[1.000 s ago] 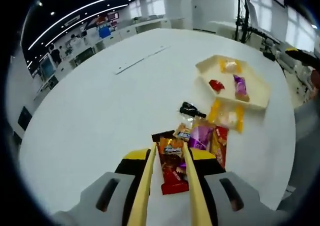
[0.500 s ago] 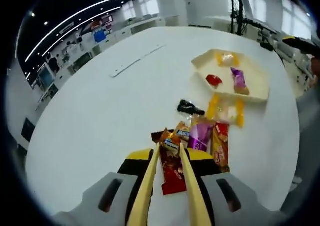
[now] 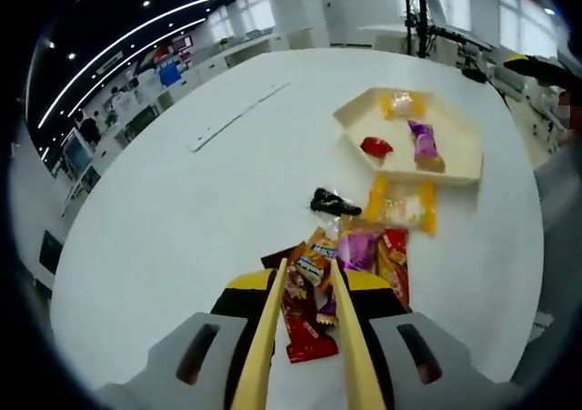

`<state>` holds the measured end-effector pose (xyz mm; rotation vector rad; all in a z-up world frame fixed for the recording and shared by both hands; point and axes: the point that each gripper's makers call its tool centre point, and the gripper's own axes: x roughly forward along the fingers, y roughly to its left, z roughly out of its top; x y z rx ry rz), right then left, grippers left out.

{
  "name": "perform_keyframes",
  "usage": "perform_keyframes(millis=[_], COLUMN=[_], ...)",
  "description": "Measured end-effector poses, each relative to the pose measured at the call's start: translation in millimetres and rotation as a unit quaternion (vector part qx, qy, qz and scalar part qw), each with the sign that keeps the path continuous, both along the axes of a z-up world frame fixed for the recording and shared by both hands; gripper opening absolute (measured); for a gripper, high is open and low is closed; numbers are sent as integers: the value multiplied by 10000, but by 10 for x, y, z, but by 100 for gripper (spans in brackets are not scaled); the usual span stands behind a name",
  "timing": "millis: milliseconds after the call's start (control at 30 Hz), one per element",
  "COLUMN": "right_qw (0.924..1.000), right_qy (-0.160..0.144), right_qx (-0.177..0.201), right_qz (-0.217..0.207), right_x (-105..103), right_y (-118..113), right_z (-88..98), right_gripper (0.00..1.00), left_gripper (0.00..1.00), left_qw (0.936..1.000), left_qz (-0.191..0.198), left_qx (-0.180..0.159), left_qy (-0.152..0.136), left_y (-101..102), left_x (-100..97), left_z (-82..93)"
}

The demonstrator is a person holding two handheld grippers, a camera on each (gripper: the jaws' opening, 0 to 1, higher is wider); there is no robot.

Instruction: Place the target food into the container with the food tongs after gripping and lifting it, then release it inside without dropping or visibly crushing the food.

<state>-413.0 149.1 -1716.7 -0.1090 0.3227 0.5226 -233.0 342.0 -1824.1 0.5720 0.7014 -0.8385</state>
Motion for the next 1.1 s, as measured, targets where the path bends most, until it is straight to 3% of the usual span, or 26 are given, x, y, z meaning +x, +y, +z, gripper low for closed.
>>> perform_keyframes(millis=[133, 500, 767, 1100], right_qw=[10000, 10000, 10000, 10000], right_qy=[4, 9, -31, -72], right_qx=[-16, -7, -29, -8], right_qz=[0, -65, -61, 1], right_x=[-1, 12, 4, 3], right_y=[2, -30, -25, -2], right_z=[-5, -9, 9, 27], right_gripper=[94, 93, 91, 92], left_gripper=[23, 16, 14, 14], left_qw=[10000, 9987, 9996, 9999], left_qz=[-6, -353, -232, -108], left_qx=[65, 353, 156, 15], left_qy=[70, -141, 21, -33], left_y=[-32, -110, -56, 2], left_x=[-4, -92, -110, -37], left_z=[-38, -33, 24, 141])
